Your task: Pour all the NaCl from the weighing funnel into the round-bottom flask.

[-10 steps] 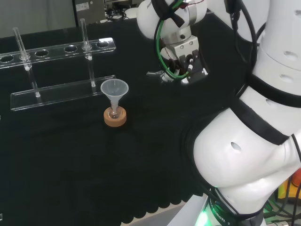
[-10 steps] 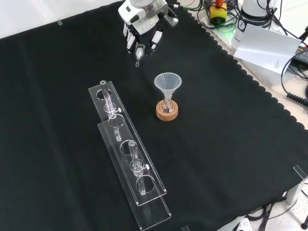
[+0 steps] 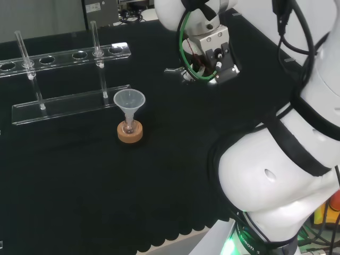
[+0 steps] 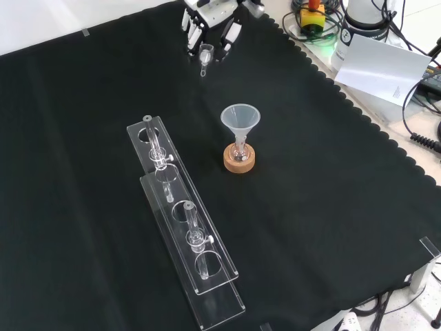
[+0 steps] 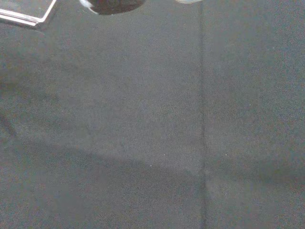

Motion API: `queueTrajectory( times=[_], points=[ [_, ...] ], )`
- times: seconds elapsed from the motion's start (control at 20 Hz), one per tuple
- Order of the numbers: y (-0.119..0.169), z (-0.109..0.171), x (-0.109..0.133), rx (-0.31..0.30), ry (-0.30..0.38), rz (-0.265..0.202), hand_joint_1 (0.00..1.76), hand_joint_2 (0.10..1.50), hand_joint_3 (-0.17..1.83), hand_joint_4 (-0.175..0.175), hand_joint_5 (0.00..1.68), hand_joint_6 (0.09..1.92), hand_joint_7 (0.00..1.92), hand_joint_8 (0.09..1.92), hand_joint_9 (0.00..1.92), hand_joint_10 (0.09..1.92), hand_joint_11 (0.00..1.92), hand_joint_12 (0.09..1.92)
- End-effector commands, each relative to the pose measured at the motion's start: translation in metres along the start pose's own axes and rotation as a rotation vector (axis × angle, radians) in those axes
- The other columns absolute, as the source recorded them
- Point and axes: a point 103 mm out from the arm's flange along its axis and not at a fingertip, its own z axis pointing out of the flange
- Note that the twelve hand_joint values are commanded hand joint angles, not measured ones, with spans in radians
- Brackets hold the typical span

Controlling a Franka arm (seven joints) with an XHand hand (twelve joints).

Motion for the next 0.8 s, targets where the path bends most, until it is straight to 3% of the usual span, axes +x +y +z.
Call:
queueTrajectory(
  times=[0.05, 0.8],
  points=[
    [-0.028, -0.010, 0.010, 0.073, -0.047, -0.062, 1.09, 1.12, -0.17, 0.139, 1.15, 0.77, 1.34, 0.40, 1.46, 0.11, 1.04, 0.91],
    [-0.032, -0.026, 0.062, 0.102, -0.175, -0.147, 1.09, 1.12, -0.17, 0.145, 1.16, 0.75, 1.34, 0.40, 1.46, 0.11, 1.04, 0.91]
  ],
)
